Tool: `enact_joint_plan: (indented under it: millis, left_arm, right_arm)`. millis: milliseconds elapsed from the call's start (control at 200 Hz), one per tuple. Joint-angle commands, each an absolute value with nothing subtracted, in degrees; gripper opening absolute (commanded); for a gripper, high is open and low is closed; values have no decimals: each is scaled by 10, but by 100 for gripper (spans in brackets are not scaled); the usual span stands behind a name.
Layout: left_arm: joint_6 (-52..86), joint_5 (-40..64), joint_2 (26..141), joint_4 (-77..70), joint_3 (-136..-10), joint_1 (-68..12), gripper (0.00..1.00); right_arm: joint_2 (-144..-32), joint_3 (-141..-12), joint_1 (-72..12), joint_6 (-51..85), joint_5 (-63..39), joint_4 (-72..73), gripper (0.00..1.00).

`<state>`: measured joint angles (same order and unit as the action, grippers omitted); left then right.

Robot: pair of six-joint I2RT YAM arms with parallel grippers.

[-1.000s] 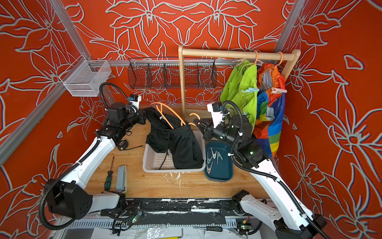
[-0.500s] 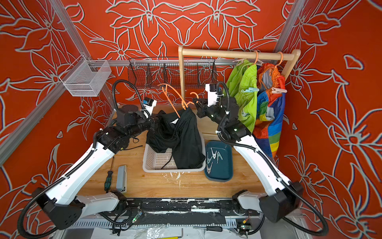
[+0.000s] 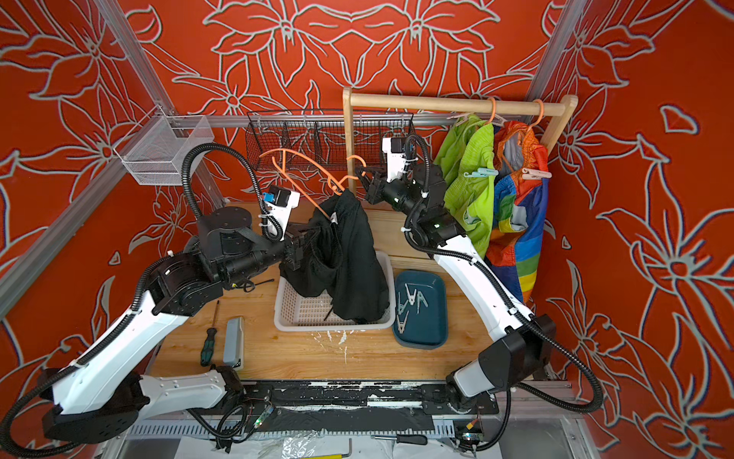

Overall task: Remove the clothespins securing shorts to the hanger
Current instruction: Remove the shorts from the hanger.

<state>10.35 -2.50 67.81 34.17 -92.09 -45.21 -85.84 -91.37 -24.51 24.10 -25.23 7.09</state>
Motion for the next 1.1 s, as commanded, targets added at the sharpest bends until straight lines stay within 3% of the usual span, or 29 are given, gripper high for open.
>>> enact_joint_plan:
  millis: [0, 305, 741, 926, 941, 1011, 1041, 1081, 1096]
  left_arm:
    - [116, -5, 687, 295, -946, -480, 0]
    - [194, 22, 671, 156, -744, -488, 0]
    - [235, -164, 599, -7, -376, -506, 0]
    - [261, -215, 615, 14, -333, -506, 0]
    - [260, -222, 616, 21, -336, -506, 5]
    - [248, -249, 613, 46, -353, -505, 62]
    - [242, -259, 608, 53, -359, -505, 81]
    - [232, -269, 600, 59, -368, -504, 99]
    - [228, -272, 597, 61, -372, -501, 97]
  right_arm:
    - [-873, -926, -243, 231, -255, 71, 0]
    - [-858, -894, -242, 238, -268, 82, 0]
    - [-849, -867, -243, 264, -303, 95, 0]
    - [-844, -892, -243, 254, -312, 70, 0]
    - [-843, -892, -243, 254, -313, 69, 0]
    - [-837, -889, -244, 252, -313, 64, 0]
    - [-833, -885, -245, 251, -313, 63, 0]
    - [-829, -878, -245, 250, -313, 64, 0]
    - [-827, -875, -245, 250, -313, 63, 0]
